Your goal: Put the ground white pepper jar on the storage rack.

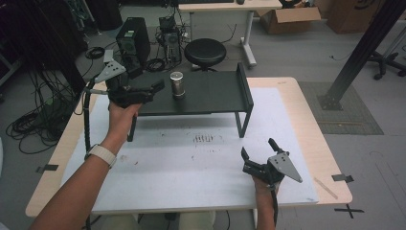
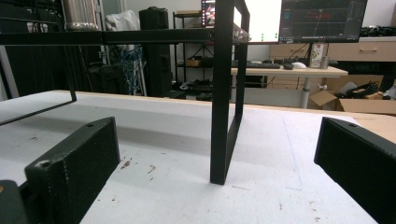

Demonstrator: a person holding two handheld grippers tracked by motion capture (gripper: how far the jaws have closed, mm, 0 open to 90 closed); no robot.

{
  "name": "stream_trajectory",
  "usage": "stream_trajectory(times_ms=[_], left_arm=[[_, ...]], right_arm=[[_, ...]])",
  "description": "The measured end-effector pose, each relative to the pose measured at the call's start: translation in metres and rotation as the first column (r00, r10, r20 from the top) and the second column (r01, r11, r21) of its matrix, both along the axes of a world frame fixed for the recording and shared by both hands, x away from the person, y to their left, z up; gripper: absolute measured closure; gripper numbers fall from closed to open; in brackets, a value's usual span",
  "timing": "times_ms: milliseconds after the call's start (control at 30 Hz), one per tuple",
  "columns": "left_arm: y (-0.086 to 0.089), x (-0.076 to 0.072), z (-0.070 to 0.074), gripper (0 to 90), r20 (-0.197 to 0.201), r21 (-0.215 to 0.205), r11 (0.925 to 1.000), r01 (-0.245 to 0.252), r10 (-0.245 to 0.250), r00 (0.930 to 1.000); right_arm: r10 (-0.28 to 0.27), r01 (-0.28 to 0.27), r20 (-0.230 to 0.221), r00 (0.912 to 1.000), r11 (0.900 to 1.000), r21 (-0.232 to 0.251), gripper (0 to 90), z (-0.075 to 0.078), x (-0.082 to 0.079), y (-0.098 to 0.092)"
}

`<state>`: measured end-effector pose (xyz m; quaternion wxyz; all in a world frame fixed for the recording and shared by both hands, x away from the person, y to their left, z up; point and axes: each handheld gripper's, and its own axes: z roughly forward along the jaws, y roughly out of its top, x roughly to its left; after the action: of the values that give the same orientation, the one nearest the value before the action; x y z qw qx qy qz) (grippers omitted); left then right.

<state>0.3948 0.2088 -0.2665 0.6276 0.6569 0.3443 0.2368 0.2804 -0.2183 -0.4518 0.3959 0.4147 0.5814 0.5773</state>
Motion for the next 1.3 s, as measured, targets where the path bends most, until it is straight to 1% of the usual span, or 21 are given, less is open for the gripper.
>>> stream_trajectory(times_ms=[133,333,367,533,633,733,800,933,1033,1167,1300], left_arm=[[0.005,-0.007,-0.001,0.2,0.014,0.013,0.9999,0.006,-0.006,0.9999],[0.014,-0.018,-0.003,0.2,0.029,0.007,0.9998,0.021,-0.021,0.9993],[0.015,-0.019,-0.003,0.2,0.031,0.011,0.9996,0.026,-0.026,0.9992],[0.021,-0.029,-0.007,0.2,0.071,0.03,0.9991,0.03,-0.032,0.997],[0.025,-0.034,-0.011,0.2,0.102,0.04,0.9985,0.037,-0.041,0.994],[0.03,-0.041,-0.016,0.2,0.133,0.038,0.9984,0.041,-0.045,0.9901],[0.034,-0.044,-0.019,0.2,0.141,0.031,0.9986,0.042,-0.046,0.9889],[0.042,-0.052,-0.026,0.2,0.172,0.024,0.999,0.037,-0.04,0.9843],[0.046,-0.057,-0.03,0.2,0.186,0.021,0.9992,0.034,-0.037,0.9819],[0.053,-0.063,-0.035,0.2,0.199,0.029,0.9994,0.016,-0.021,0.9798],[0.061,-0.068,-0.04,0.2,0.206,0.022,0.9997,0.004,-0.008,0.9786]], right_arm=[[0.0,0.0,-0.001,1.0,1.0,-0.001,0.0,0.0,0.0,0.0],[0.0,0.0,-0.002,1.0,1.0,0.002,0.0,0.0,0.0,0.0],[0.0,0.0,-0.002,1.0,1.0,0.002,0.0,0.0,0.0,0.0],[0.0,0.0,-0.003,1.0,1.0,0.001,0.0,0.0,0.0,0.0],[0.0,0.0,-0.003,1.0,1.0,0.001,0.0,0.0,0.0,0.0],[0.0,0.0,-0.004,1.0,1.0,0.001,0.0,0.0,0.0,0.0],[0.0,0.0,-0.004,1.0,1.0,0.001,0.0,0.0,0.0,0.0],[0.0,0.0,-0.005,1.0,1.0,0.0,0.0,0.0,0.001,0.0],[0.0,0.0,-0.009,1.0,1.0,0.0,0.0,0.0,0.001,0.0],[0.0,0.0,-0.007,1.0,1.0,0.002,0.0,0.0,0.001,0.0],[0.001,-0.001,-0.008,1.0,1.0,0.004,0.0,0.0,0.001,0.0]])
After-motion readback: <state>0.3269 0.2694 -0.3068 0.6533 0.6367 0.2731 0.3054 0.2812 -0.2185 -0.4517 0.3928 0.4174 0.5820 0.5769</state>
